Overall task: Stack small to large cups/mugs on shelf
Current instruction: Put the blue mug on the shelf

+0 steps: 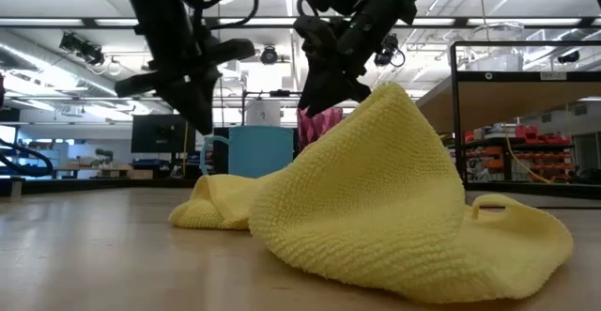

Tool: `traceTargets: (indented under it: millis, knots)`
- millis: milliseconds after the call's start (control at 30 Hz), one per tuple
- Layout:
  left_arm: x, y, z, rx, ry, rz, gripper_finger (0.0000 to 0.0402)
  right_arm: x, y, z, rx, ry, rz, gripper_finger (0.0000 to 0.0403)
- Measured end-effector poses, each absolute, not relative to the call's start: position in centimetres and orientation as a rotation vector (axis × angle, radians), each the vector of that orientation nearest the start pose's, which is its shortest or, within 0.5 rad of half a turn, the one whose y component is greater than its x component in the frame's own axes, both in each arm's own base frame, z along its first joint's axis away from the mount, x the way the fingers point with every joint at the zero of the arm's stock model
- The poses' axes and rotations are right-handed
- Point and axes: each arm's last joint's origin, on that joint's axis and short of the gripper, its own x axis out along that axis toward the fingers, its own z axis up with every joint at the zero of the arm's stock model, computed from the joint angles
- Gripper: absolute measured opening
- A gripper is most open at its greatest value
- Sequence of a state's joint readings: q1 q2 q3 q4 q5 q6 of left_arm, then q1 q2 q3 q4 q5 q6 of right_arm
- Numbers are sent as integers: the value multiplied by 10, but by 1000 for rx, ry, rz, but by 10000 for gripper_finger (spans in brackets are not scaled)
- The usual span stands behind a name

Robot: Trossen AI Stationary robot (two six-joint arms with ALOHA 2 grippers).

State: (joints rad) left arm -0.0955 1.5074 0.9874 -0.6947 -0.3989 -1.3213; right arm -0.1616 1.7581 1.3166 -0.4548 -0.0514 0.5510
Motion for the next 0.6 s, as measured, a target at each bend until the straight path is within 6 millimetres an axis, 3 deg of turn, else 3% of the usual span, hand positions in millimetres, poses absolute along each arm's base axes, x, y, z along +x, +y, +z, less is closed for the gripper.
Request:
traceTargets:
  millis: [267, 600]
  knots:
    - [280, -6, 209, -842, 794, 964, 24, 373, -59, 237, 639, 835, -358, 130]
    - [291, 3, 214, -839, 711, 891, 32, 377, -56, 222, 664, 883, -369, 133]
